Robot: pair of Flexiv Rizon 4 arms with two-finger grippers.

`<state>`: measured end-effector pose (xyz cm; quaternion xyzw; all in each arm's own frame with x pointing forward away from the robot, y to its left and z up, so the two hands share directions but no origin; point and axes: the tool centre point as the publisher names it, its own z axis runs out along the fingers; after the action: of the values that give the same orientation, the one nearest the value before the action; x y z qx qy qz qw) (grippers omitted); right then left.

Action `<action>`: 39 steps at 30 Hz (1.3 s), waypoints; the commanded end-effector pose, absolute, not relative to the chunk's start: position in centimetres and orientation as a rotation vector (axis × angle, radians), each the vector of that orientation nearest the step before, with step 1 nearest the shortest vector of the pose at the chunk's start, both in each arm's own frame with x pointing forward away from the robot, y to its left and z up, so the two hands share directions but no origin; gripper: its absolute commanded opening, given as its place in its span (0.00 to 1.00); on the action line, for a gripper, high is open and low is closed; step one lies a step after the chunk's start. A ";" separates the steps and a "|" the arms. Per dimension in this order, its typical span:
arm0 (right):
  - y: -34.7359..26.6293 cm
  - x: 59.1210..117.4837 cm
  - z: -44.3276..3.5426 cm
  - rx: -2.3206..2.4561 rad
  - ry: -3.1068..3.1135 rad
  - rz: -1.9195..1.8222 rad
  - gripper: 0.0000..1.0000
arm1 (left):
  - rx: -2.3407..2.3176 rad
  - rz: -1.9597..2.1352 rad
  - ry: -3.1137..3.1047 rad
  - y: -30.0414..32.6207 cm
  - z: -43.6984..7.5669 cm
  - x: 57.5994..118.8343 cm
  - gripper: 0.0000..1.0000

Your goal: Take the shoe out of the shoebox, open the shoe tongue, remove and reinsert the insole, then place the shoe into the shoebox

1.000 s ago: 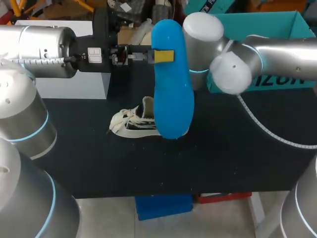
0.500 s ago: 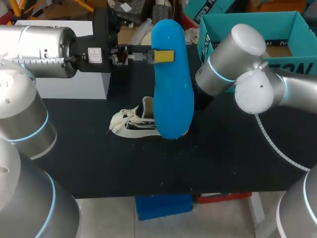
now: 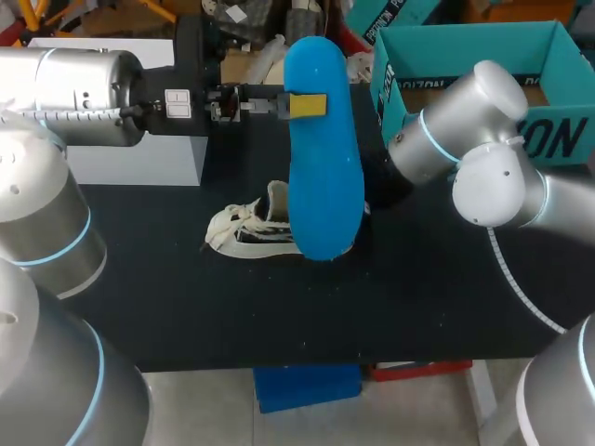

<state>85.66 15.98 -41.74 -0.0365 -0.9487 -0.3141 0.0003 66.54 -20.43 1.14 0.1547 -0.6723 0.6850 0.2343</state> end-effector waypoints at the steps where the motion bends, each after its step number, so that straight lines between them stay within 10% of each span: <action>1: 16.0 85.7 -42.4 -0.115 -2.945 -1.081 1.00 | 0.429 1.882 -1.847 -20.5 1.1 66.5 0.00; 39: 14.8 84.8 -43.2 -0.126 -2.939 -0.996 1.00 | 0.429 1.882 -1.847 -20.5 1.1 66.5 0.00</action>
<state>84.58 14.64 -44.35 -0.0408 -0.9306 -0.3634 0.0121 66.54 -20.43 1.14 0.1548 -0.6722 0.6850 0.2343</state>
